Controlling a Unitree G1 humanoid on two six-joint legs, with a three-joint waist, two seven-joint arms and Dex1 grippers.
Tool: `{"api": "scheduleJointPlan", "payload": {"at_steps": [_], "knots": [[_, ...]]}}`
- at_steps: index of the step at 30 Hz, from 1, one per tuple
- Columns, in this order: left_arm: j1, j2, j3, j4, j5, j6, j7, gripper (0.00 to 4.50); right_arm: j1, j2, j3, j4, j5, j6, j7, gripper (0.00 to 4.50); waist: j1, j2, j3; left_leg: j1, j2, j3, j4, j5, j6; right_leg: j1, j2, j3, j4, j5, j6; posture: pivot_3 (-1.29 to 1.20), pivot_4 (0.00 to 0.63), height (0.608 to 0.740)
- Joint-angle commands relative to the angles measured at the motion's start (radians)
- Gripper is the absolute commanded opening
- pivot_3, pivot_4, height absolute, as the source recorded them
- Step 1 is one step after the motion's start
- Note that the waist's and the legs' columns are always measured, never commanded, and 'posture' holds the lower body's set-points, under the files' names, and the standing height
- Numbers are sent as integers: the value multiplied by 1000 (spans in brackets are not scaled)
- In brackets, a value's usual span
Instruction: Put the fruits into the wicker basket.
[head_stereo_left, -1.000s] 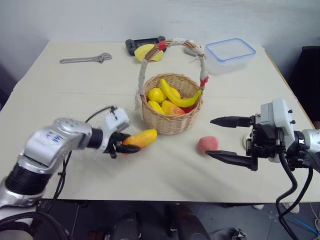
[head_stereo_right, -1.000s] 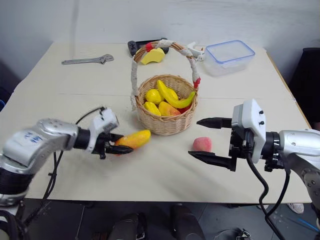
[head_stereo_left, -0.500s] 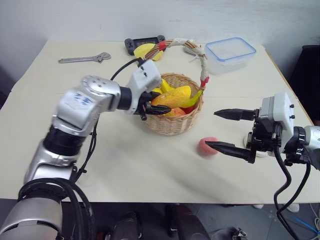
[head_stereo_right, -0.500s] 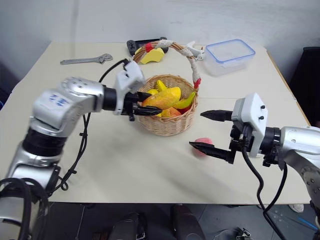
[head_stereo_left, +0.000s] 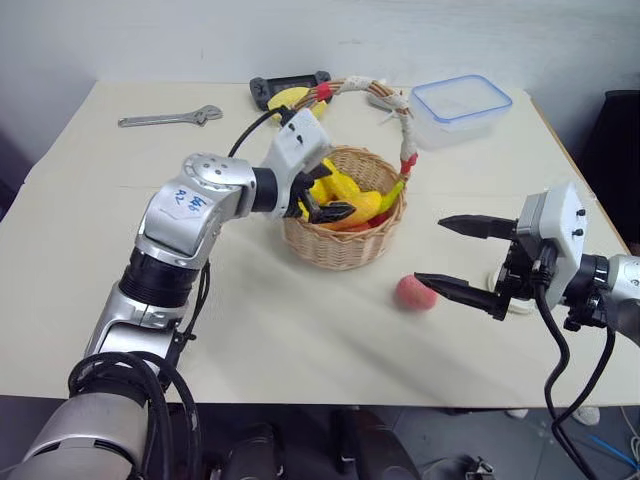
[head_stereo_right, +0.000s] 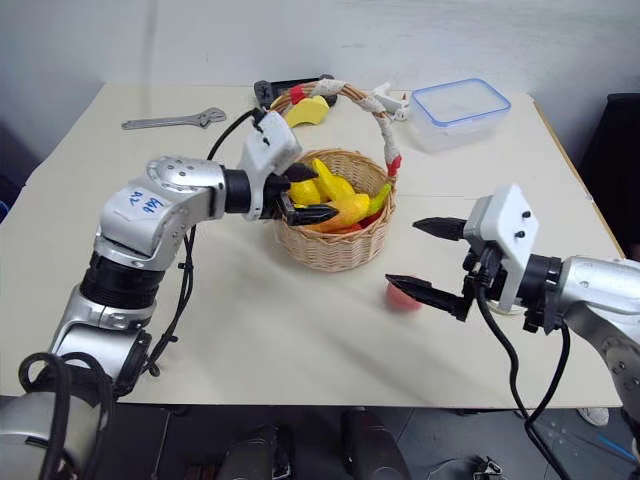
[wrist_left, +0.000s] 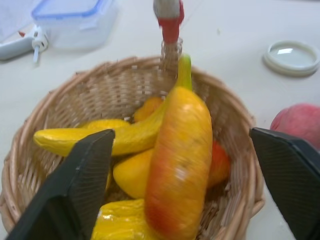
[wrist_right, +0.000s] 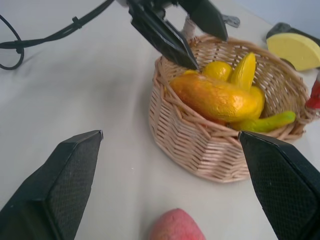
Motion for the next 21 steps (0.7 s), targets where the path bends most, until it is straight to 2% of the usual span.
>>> {"api": "scheduleJointPlan", "payload": {"at_steps": [1, 4, 7, 12, 17, 21], "knots": [[36, 40, 124, -100, -137, -58, -146, 4464, 48, -21, -132, -23, 3, 8, 1, 4500, -2, 0, 0, 0, 0, 0, 0, 0, 0, 0, 0, 0, 0, 0, 0, 0, 150, 740], [111, 118, 176, -152, -209, -118, -293, 4464, 149, -10, -279, -47, 54, 56, 22, 4500, -2, 0, 0, 2, 1, 1, -1, 0, -1, 0, 0, 0, 1, -1, 0, 0, 150, 740], [171, 221, 185, -166, -239, -120, -407, 4464, 339, 6, -417, -75, 17, 66, 104, 4500, 0, 0, 0, 3, 1, -1, -1, 1, -3, 1, 1, -1, 3, -1, -1, 0, 150, 740], [271, 376, 174, -180, -247, -180, -591, 4464, 551, 43, -546, -100, 5, 57, 192, 4500, -3, 0, 0, 4, 0, -2, -1, 1, -1, 5, 0, -1, -1, -1, 0, 0, 150, 740], [301, 404, 162, -165, -234, -233, -632, 4464, 624, 40, -510, -83, -103, -20, 215, 4500, -5, 0, 0, 9, 0, -2, -1, -2, 6, 14, 0, -1, -11, 3, 1, 0, 150, 740], [311, 401, 110, -183, -170, -280, -611, 4464, 527, 37, -358, -64, -129, -53, 165, 4500, -7, 0, 0, 9, 0, -2, -1, -2, 11, 15, -1, -1, -14, 6, 2, 0, 150, 740]]}}
